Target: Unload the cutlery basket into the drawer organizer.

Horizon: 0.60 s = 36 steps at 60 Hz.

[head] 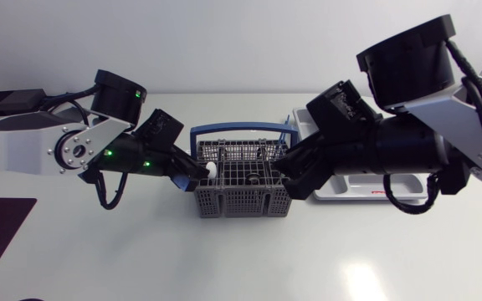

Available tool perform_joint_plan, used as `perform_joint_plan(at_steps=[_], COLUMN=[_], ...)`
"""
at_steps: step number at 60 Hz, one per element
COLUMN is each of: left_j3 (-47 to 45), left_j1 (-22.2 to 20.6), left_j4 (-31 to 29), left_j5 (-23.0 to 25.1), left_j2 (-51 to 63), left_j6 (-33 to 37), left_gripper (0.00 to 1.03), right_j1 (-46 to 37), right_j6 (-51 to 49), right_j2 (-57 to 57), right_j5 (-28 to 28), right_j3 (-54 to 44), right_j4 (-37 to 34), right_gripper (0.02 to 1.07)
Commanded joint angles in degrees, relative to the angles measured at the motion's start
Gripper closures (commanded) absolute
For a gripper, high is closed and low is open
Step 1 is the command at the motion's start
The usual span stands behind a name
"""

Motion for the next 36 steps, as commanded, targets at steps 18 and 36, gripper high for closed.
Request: perform_joint_plan(at_steps=[18,36], left_j3=[-0.2,-0.2], left_j1=[-1.7,-6.2], left_j4=[-0.2,0.9], left_j5=[-0.2,-5.8], left_j2=[-2.3,-0.6], left_j6=[-5.7,-8.7], left_gripper=[0.42,0.43], right_j1=[-1.3,-3.2], right_j6=[-0.6,-0.8], right_j2=[-2.3,-4.3], right_j5=[-0.5,-1.7], right_j3=[-3.3,-4.3], right_j4=[0.6,0.5], right_gripper=[0.57,0.57])
